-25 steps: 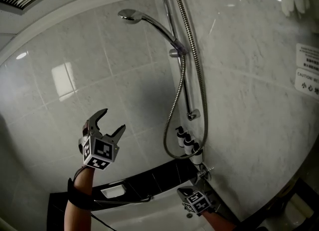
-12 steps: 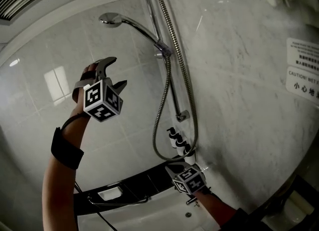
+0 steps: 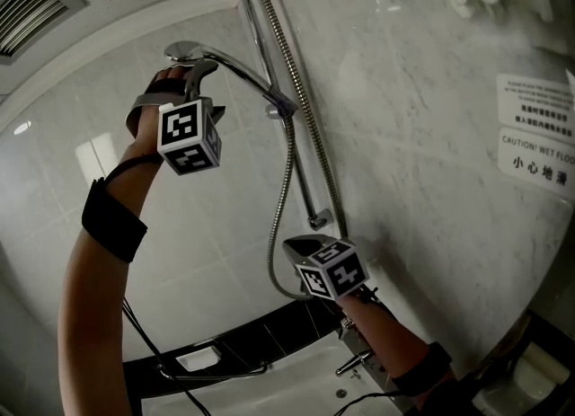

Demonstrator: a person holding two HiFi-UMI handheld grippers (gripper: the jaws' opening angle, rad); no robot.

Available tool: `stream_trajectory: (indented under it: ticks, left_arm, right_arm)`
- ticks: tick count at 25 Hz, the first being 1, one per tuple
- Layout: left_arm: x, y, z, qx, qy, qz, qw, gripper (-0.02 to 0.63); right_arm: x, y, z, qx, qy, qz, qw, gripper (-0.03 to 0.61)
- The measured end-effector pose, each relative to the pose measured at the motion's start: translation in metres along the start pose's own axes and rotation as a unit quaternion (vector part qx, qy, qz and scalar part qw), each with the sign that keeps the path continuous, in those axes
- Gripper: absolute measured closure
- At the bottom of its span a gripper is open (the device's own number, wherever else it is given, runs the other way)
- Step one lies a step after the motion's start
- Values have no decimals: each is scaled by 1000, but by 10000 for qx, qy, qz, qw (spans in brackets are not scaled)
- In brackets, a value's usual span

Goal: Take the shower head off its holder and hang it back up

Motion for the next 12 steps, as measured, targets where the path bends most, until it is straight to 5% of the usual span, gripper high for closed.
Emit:
stream_trajectory:
  ticks: [4, 12]
  left_arm:
    - [-6, -22, -14, 186, -776, -285, 9964, 255]
    - [7, -2, -21, 155, -1234, -400, 9914, 258]
  right_arm:
    - [38, 1, 5, -123, 161, 147, 9997, 557]
    - [76, 11, 7, -154, 195, 446, 9987, 557]
Point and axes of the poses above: the fingertips, and each gripper's own axes: y backward along the fingers, z to its right, x out of its top, the point moved 3 cm from there along y, backward along the fingers, and after that the axes turned 2 degrees about -y, right-handed, at the moved point
